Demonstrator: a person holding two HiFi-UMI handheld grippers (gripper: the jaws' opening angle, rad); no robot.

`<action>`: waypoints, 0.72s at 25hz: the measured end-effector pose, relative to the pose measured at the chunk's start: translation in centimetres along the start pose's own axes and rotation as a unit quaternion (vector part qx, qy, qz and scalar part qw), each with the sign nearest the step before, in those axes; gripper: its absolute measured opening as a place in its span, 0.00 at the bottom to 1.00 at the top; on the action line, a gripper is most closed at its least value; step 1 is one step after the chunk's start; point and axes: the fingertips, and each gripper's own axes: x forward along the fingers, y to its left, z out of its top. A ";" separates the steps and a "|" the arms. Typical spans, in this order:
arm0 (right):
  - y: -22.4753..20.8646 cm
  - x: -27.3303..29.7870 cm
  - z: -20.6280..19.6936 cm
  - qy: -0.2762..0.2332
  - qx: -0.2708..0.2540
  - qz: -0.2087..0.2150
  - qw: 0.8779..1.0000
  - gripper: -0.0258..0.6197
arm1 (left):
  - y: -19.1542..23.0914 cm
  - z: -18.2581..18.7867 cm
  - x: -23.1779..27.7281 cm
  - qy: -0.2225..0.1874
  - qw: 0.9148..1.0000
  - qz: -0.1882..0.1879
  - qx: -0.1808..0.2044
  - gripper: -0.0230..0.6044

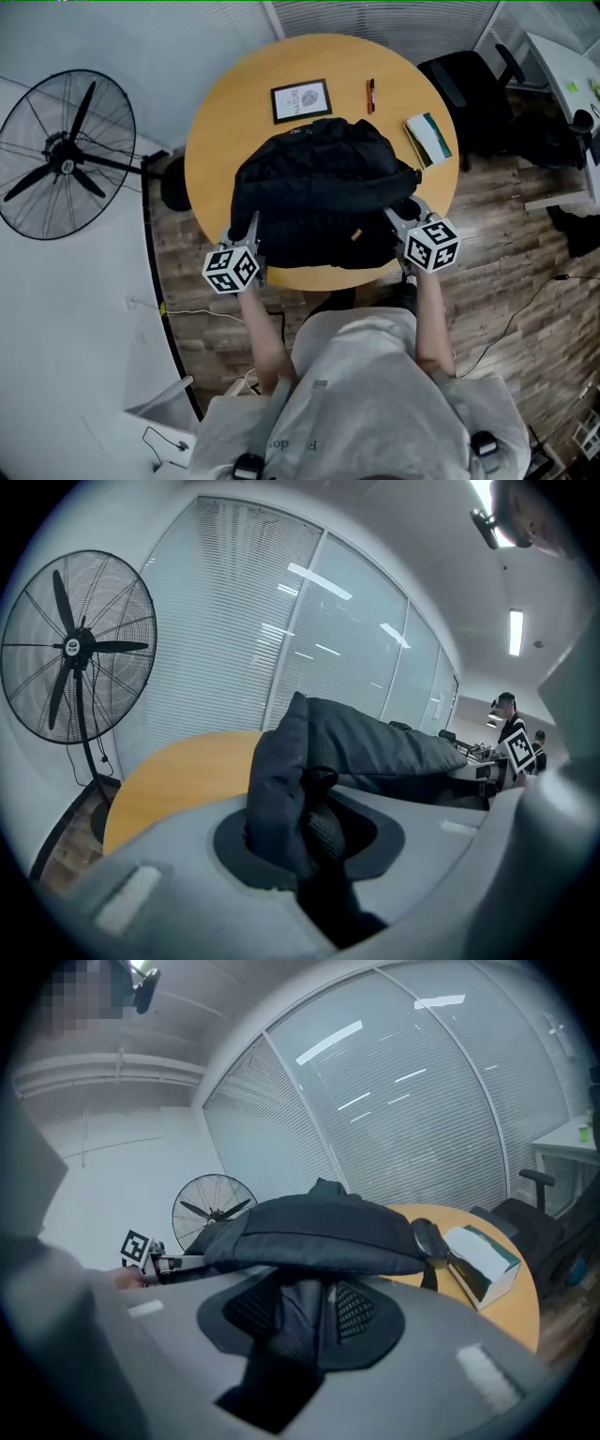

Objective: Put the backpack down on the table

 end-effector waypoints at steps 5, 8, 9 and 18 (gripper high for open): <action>-0.4 -0.4 -1.5 0.008 0.009 -0.036 0.999 0.24 | 0.9 -1.5 1.6 0.021 0.999 -0.033 -0.003 0.16; -0.8 -0.5 -2.4 0.012 0.015 -0.056 0.998 0.24 | 1.0 -2.4 2.6 0.034 0.998 -0.048 0.001 0.16; -0.8 -0.5 -2.6 0.014 0.017 -0.062 0.998 0.24 | 1.2 -2.7 2.9 0.040 0.998 -0.051 0.004 0.16; -1.1 0.8 -4.6 0.036 0.020 -0.103 0.994 0.24 | 2.7 -4.5 5.8 0.086 0.992 -0.078 0.038 0.16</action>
